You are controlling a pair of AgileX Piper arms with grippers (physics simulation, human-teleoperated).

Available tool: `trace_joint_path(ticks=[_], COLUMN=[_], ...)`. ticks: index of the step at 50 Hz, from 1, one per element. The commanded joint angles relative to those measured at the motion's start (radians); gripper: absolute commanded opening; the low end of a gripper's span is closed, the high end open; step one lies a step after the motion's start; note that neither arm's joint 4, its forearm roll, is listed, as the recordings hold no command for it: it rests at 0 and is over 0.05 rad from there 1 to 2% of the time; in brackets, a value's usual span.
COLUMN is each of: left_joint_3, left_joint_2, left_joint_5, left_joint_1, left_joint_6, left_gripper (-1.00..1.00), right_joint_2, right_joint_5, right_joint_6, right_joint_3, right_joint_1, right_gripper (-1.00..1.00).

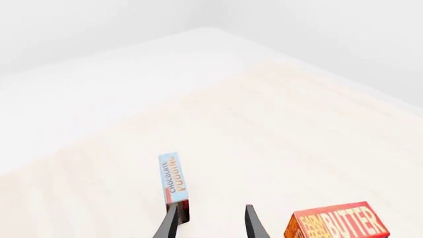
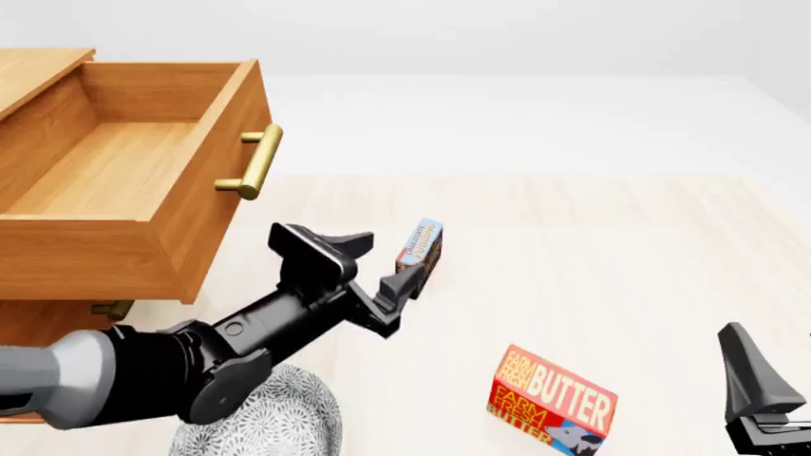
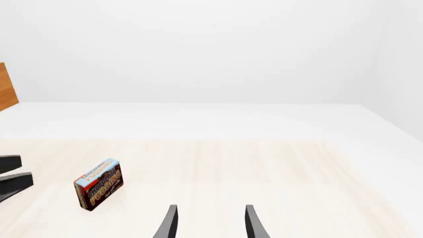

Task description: Put the chocolate pudding in the top drawer of the cabinet and close it.

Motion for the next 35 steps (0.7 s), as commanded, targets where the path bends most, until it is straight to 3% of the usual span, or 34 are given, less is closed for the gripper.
trace_joint_path(ticks=[1,19,35], left_joint_3=[-0.023,-0.027,-0.076], left_joint_2=[0.041,0.095,0.159], left_joint_5=[-0.001,-0.033,-0.010], left_joint_1=[0.032,0.077,0.088], left_joint_6=[-0.029,-0.124,-0.140], left_gripper=[1.00,1.00,1.00], right_joint_2=[0.000,0.000,0.000], right_joint_5=[0.000,0.000,0.000], right_joint_6=[0.000,0.000,0.000], right_joint_3=[0.000,0.000,0.000], right_joint_1=[0.000,0.000,0.000], right_gripper=[1.00,1.00,1.00])
